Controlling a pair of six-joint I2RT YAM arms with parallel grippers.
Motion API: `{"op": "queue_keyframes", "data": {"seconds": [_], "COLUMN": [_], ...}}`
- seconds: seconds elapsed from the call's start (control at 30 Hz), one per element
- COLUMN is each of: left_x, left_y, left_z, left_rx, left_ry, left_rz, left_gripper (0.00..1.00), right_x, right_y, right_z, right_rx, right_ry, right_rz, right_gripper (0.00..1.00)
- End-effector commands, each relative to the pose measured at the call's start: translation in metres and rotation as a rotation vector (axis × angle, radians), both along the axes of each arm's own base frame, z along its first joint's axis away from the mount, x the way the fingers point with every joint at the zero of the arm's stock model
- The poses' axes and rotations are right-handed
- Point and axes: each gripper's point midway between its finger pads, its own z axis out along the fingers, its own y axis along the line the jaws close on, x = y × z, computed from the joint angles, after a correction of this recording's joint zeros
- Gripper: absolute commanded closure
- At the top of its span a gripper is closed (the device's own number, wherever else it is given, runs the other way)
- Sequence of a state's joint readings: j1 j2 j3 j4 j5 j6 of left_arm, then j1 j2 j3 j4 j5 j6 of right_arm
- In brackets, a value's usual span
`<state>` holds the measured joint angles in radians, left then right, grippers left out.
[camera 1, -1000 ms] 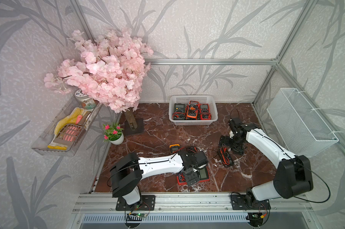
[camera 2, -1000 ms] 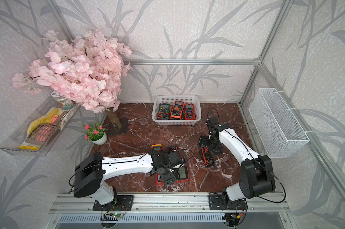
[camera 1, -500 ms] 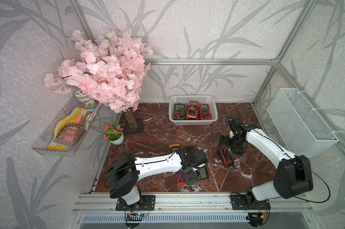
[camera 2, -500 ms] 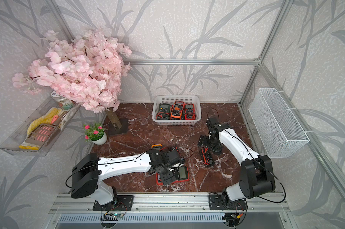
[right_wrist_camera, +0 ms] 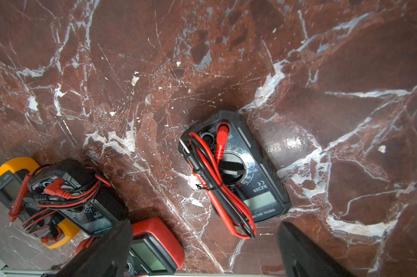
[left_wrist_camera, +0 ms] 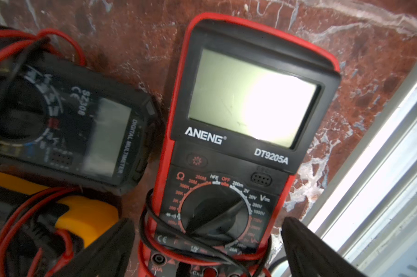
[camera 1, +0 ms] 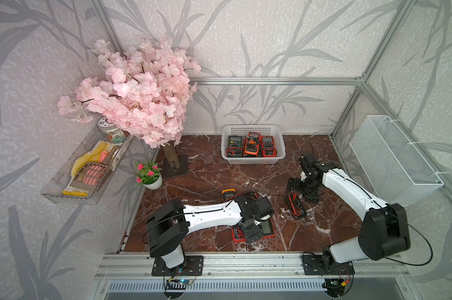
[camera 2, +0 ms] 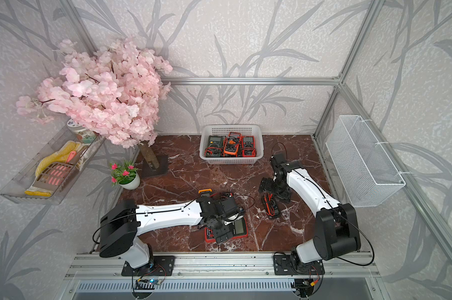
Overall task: Put the multimeter into the basket
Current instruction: Pick up the multimeter from the center of the board.
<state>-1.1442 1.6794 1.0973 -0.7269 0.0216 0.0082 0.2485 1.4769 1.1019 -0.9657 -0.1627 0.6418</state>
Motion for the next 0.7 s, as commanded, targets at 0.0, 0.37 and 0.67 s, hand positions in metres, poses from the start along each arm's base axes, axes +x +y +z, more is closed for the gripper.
{"op": "queue_keyframes", "data": {"seconds": [0.0,0.37,0.67], "left_x": [-0.003,0.002,0.004], "left_y": [0.005,0.003,0.000], "left_z": [-0.017,-0.044,-0.069], "left_rx": [0.026,0.035,0.052], "left_ry": [0.020,0.039,0.051], "left_rz": [-0.007,0.038,0.061], "left_gripper": [0.00,0.00,0.00], "right_x": [-0.006,-0.005,-0.002], "right_y": [-0.004,-0.003,-0.003], "right_z": [-0.003,-0.004,-0.001], "right_rx": [-0.015,-0.020,-0.022], "right_ry": [0.019,0.027,0.021], "right_rz": [0.000,0.014,0.023], "right_gripper": [0.01,0.01,0.01]}}
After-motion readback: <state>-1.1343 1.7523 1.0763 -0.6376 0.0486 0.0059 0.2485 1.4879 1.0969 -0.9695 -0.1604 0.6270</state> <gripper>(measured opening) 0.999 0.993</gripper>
